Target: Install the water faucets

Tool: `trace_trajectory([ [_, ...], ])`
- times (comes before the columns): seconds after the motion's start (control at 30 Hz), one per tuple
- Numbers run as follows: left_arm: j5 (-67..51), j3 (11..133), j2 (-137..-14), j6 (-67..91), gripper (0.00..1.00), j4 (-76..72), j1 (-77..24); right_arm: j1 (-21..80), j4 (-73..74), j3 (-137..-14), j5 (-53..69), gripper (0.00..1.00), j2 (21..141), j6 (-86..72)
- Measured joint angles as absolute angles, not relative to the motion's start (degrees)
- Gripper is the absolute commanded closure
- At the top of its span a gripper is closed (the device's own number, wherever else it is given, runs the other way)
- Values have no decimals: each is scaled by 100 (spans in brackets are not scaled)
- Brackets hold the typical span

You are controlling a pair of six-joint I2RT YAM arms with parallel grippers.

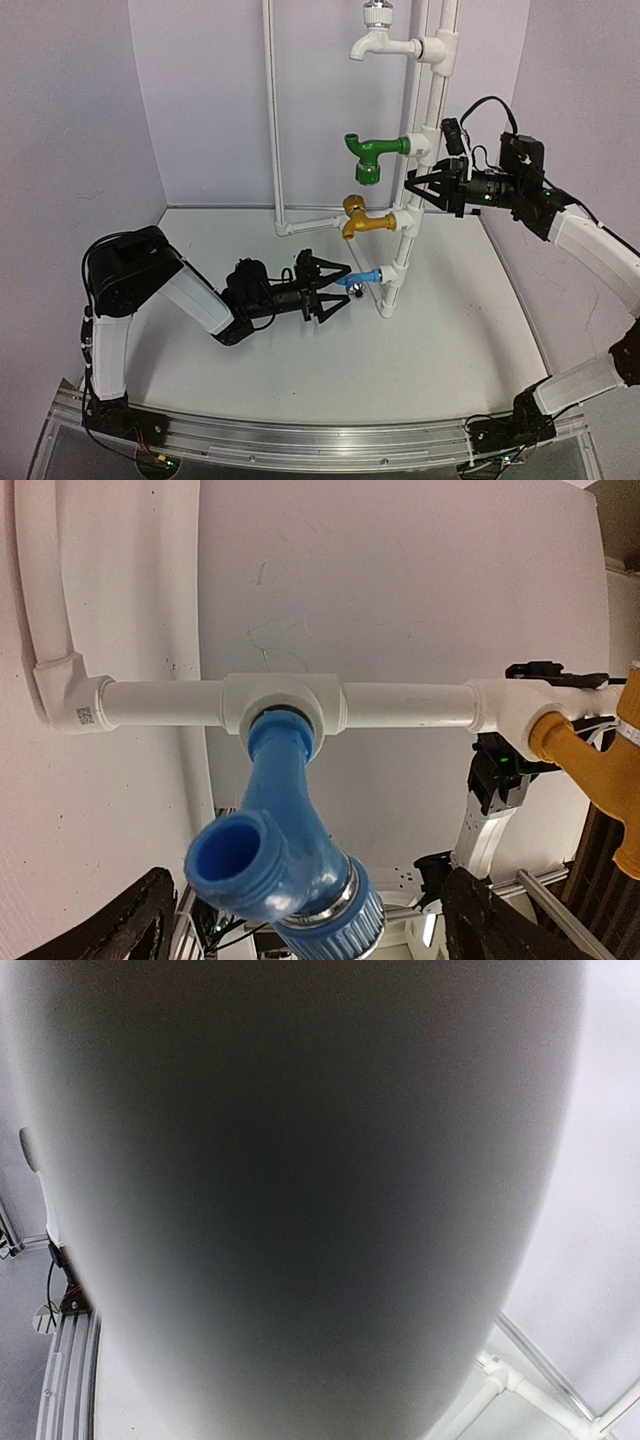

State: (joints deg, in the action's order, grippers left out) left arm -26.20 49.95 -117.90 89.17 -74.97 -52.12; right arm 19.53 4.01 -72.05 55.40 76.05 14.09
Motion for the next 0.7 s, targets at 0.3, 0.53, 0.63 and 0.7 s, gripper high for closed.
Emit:
trace_trajectory([
  [0.3,-2904,5481,-12160,8670,40,-7511,-5212,1953,403,-7205,5540,100,7605,1409],
  [0.53,-3061,5620,-12326,8289,54,-7692,-5184,1953,408,-7205,5541,100,7605,1410],
  [0.63,-3150,5679,-12399,8079,56,-7710,-5175,1953,410,-7205,5542,100,7605,1409],
  [0.7,-3193,5691,-12418,7917,58,-7708,-5177,1953,408,-7205,5542,100,7605,1411],
])
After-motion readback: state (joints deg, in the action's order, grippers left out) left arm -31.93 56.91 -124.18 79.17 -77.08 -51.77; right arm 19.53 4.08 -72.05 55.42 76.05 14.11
